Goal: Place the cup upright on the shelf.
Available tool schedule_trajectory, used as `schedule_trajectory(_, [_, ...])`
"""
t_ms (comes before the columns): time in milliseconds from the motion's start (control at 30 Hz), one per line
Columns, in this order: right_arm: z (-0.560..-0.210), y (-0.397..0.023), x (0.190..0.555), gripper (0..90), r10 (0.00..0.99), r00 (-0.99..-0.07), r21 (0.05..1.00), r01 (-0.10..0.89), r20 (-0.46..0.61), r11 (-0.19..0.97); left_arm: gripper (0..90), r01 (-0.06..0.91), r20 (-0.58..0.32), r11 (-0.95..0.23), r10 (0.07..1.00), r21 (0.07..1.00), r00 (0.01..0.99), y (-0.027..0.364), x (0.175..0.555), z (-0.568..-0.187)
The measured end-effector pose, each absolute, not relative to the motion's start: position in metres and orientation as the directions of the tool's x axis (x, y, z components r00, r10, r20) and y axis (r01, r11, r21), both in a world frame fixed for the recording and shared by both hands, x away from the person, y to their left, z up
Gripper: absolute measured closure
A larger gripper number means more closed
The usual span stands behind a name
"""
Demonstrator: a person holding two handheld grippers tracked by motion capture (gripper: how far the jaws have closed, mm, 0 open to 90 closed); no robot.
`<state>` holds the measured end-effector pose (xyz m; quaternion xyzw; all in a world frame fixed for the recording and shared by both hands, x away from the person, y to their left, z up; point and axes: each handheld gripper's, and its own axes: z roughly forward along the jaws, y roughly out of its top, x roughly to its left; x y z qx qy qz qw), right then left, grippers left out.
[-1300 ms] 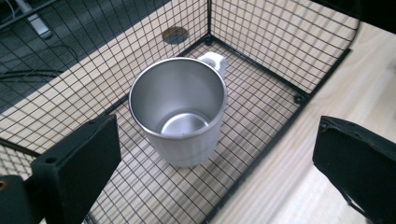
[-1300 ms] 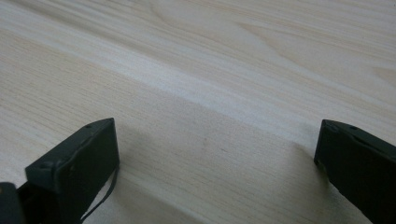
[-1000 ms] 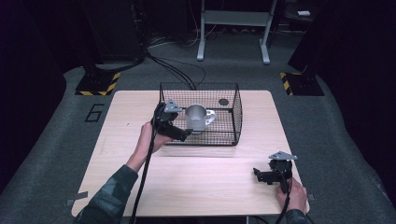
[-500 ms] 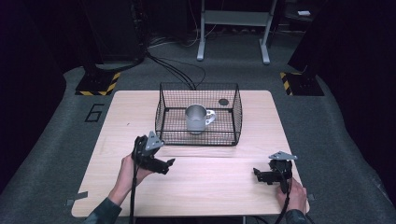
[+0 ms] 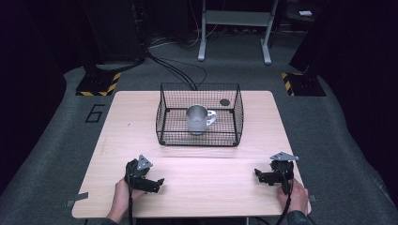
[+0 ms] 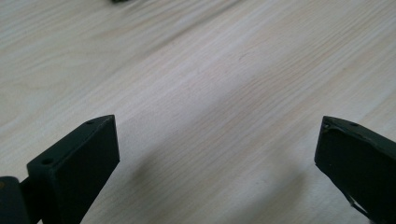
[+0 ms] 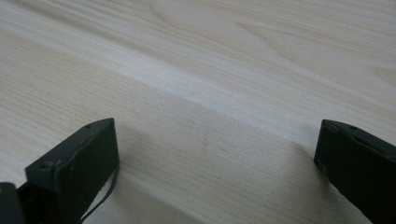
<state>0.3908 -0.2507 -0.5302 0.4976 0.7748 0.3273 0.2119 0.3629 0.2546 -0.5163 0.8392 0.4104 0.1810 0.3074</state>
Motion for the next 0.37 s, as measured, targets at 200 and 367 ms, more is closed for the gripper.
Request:
schedule_trajectory(200, [-0.53,-0.251,0.391,0.0,0.911,-0.413,0.719,0.632,-0.001,0.288,0.1,0.577,0.034,-0.455,0.804,0.678,0.594,0.259,0.364,-0.527])
schedule_trajectory(367, [-0.53,-0.251,0.391,0.0,0.91,-0.414,0.718,0.634,-0.001,0.289,0.1,0.565,0.016,-0.412,0.817,0.715,0.577,0.261,0.363,-0.531])
